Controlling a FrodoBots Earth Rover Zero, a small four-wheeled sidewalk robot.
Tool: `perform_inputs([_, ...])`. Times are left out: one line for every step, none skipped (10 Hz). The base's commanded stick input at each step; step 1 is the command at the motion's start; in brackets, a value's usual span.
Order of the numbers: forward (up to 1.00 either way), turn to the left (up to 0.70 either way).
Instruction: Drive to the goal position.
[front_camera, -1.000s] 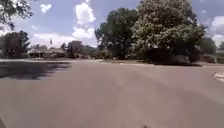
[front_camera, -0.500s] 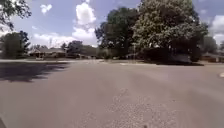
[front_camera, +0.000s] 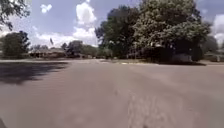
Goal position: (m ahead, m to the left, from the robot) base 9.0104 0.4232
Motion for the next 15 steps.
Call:
perform_inputs([0.85,0.0])
perform_inputs([0.85,0.0])
perform_inputs([0.85,0.0])
perform_inputs([0.85,0.32])
perform_inputs([0.85,0.34])
perform_inputs([0.85,0.32])
perform_inputs([0.85,0.0])
perform_inputs([0.85,0.0])
perform_inputs([0.85,0.0])
perform_inputs([0.85,0.0])
perform_inputs([0.85,0.0])
perform_inputs([0.85,0.0])
perform_inputs([0.85,0.0])
perform_inputs([0.85,0.0])
perform_inputs([0.85,0.0])
